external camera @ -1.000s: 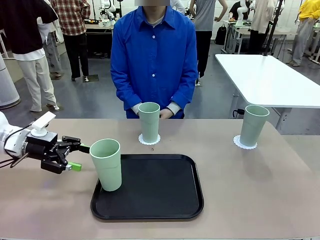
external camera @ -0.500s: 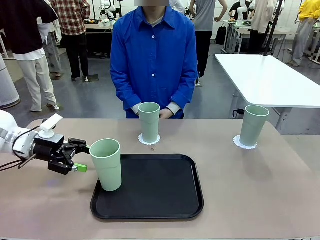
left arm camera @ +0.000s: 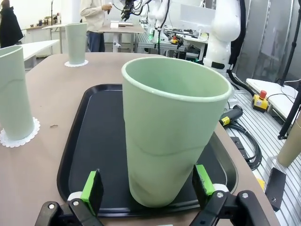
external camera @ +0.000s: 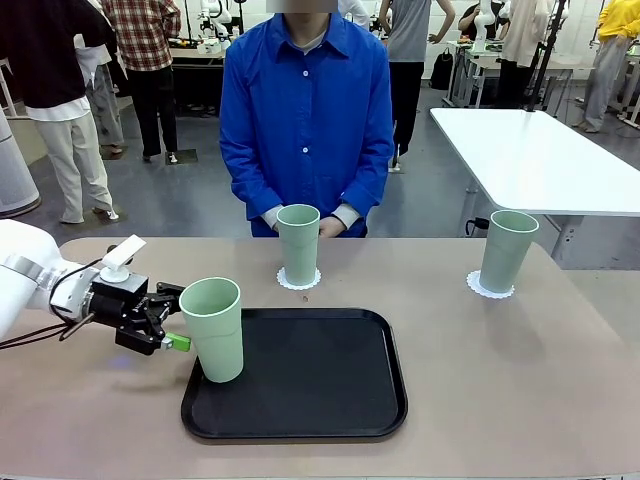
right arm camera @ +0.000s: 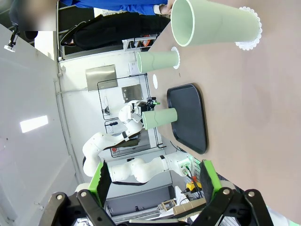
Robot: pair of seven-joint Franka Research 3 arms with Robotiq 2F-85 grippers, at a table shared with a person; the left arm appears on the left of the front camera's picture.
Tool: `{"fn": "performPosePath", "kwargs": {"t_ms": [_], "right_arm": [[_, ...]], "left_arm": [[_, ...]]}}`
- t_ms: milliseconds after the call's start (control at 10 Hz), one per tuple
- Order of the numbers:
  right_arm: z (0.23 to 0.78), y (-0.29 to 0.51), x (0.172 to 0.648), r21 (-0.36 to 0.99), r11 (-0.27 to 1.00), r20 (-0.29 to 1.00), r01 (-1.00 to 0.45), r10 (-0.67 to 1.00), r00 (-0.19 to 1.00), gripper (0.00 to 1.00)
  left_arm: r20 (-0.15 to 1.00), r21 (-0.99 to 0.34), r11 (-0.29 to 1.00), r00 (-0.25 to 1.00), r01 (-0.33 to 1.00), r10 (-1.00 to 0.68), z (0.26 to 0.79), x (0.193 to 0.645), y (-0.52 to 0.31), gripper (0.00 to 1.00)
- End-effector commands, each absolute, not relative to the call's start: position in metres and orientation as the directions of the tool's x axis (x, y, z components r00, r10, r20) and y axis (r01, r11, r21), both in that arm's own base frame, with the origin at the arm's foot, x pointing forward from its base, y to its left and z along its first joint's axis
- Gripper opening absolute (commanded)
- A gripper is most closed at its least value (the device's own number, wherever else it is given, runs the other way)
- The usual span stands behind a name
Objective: Place coasters on the table and set cups on them.
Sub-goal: Take one Reusable plastic cup from the Flat Tray and place it on a coaster set by the human.
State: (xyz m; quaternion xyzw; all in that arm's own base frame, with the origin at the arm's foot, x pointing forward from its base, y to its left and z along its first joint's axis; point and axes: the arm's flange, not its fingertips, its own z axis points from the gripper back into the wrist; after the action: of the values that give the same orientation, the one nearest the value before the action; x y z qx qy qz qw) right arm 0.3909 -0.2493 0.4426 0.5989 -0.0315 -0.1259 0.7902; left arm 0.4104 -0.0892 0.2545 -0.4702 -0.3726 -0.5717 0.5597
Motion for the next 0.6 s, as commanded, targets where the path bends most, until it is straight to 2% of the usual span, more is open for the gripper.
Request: {"fn": "performPosePath", "kwargs": {"t_ms": [0,500], "right_arm": [[0.4433,-0.2472,0.3883,0.956,0.246,-0.099,0.158,-0.236,0.967,1.0],[0.4433,-0.2472,0.3883,0.956,0.246,-0.099,0.158,-0.236,0.967,1.0]], "left_arm": [[0.964,-0.073,-0.119,0.039,0.99,-0.264,0.2517,0.4106,-0.0982,1.0],[0.963,-0.08,-0.176,0.031,0.981,-0.267,0.2436,0.407,-0.1033,1.0]]}}
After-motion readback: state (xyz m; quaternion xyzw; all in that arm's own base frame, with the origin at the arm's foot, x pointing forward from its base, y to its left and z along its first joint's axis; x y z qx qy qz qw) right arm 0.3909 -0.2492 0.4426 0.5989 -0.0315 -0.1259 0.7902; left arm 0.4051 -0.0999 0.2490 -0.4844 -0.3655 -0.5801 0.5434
